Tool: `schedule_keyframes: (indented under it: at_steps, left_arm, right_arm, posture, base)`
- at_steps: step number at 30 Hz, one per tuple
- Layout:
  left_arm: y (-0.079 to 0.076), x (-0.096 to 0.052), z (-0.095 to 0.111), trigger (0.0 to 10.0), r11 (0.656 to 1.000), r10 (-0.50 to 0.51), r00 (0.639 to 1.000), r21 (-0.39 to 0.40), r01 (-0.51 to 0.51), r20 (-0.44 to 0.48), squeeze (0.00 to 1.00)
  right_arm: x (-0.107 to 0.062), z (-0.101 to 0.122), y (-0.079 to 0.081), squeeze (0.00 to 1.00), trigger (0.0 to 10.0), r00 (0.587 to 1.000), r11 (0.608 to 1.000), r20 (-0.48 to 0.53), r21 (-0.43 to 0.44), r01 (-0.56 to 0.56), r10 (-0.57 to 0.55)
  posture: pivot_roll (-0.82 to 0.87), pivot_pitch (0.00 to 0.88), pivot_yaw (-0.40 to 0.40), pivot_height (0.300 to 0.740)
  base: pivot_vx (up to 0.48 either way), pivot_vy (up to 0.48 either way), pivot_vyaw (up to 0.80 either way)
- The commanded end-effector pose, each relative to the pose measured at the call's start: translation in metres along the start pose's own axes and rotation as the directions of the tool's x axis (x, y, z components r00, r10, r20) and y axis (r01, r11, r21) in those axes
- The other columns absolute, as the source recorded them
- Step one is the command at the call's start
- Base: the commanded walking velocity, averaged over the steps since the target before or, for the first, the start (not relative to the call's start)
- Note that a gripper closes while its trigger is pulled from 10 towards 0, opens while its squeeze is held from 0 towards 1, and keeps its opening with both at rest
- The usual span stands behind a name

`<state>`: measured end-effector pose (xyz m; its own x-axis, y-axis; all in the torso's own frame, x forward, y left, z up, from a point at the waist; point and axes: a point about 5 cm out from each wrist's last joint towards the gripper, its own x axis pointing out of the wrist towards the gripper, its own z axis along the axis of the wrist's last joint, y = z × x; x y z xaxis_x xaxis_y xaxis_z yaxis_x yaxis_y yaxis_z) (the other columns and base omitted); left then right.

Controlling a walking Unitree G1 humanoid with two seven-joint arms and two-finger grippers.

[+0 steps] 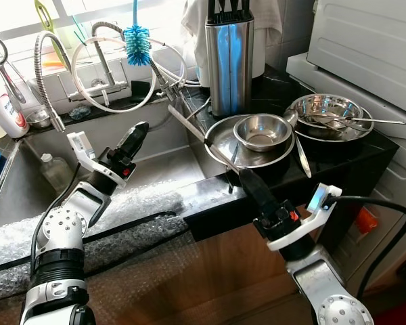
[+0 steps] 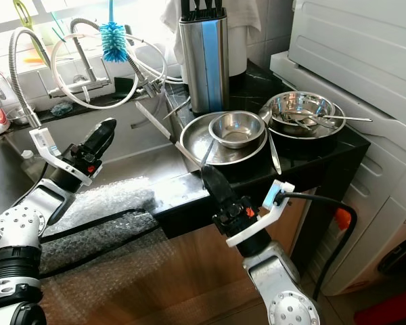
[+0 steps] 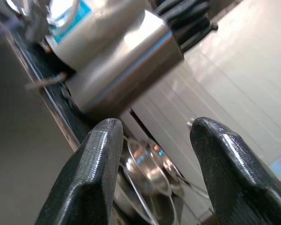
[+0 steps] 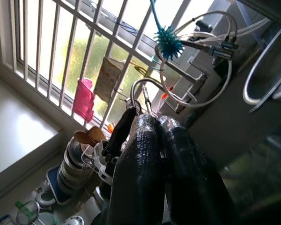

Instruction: Kitchen organization

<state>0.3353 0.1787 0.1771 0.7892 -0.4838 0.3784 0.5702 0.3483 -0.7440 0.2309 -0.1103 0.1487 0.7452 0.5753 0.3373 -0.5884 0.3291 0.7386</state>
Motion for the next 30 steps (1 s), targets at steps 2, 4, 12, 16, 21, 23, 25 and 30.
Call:
schedule_keyframes:
  at_steps: [2,4,12,16,21,23,25,30]
  left_arm:
    - [0.000,-0.001,-0.001,10.0,1.000,-0.001,1.000,0.012,0.001,0.002,0.00]
    - [-0.001,0.001,-0.003,10.0,1.000,-0.003,1.000,0.008,0.003,0.008,0.00]
    - [-0.006,0.004,-0.013,10.0,1.000,-0.016,1.000,-0.007,0.016,0.001,0.00]
    - [-0.007,0.005,-0.014,10.0,1.000,-0.022,1.000,-0.021,0.022,0.012,0.00]
    - [-0.011,0.008,-0.016,10.0,0.998,-0.048,0.999,-0.038,0.049,0.020,0.00]
    - [-0.013,0.008,-0.017,10.0,0.997,-0.057,0.998,-0.043,0.058,0.019,0.00]
    - [-0.013,0.008,-0.018,10.0,0.997,-0.058,0.998,-0.046,0.059,0.021,0.00]
    - [-0.014,0.007,-0.018,10.0,0.997,-0.063,0.998,-0.049,0.064,0.024,0.00]
  right_arm:
    - [-0.001,-0.006,0.001,0.00,10.0,0.999,1.000,-0.034,0.029,-0.003,0.004]
    - [-0.001,-0.007,0.003,0.00,10.0,0.999,0.999,-0.034,0.038,-0.013,0.014]
    - [0.001,-0.008,0.005,0.00,10.0,0.999,0.998,-0.032,0.053,-0.038,0.040]
    - [0.002,-0.008,0.006,0.00,10.0,0.999,0.997,-0.033,0.061,-0.041,0.043]
    - [0.002,-0.010,0.004,0.00,10.0,0.999,0.997,-0.038,0.066,-0.036,0.038]
    - [0.002,-0.010,0.003,0.00,10.0,0.999,0.997,-0.040,0.068,-0.029,0.032]
    - [0.003,-0.011,0.001,0.00,10.0,0.999,0.997,-0.042,0.072,-0.024,0.027]
    - [0.003,-0.011,-0.001,0.00,10.0,0.999,0.997,-0.041,0.074,-0.013,0.016]
  posture:
    - [-0.11,0.000,0.149,0.740]
    - [-0.11,0.000,0.150,0.740]
    - [-0.11,0.000,0.149,0.740]
    - [-0.11,0.000,0.147,0.740]
    - [-0.11,0.000,0.144,0.740]
    - [-0.10,0.000,0.143,0.740]
    - [-0.10,0.000,0.144,0.740]
    - [-0.10,0.000,0.143,0.740]
  base:
    - [0.000,0.000,0.00]
    - [0.000,0.000,0.00]
    - [0.000,0.000,0.00]
    - [0.000,0.000,0.00]
    - [0.000,0.000,0.00]
    - [0.000,0.000,0.00]
    - [0.000,0.000,0.00]
    - [0.000,0.000,0.00]
